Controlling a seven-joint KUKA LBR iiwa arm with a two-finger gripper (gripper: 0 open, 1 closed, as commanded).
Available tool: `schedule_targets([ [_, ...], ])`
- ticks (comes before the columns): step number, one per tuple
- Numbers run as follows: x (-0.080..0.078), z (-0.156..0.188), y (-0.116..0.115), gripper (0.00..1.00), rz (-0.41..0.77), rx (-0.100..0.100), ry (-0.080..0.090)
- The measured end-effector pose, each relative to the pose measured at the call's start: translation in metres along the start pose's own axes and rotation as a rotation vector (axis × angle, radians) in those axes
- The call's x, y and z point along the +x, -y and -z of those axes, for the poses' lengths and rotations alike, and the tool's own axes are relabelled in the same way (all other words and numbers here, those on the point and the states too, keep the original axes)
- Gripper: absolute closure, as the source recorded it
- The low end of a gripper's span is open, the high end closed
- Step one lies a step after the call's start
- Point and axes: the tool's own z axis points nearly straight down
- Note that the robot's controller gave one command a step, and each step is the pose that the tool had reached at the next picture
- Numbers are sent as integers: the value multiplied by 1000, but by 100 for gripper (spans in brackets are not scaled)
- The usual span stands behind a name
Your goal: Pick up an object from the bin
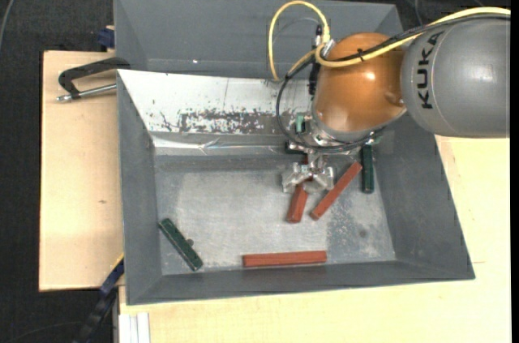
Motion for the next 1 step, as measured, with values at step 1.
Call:
schedule_targets([
  [1, 41, 199, -26, 100, 328, 12, -2],
])
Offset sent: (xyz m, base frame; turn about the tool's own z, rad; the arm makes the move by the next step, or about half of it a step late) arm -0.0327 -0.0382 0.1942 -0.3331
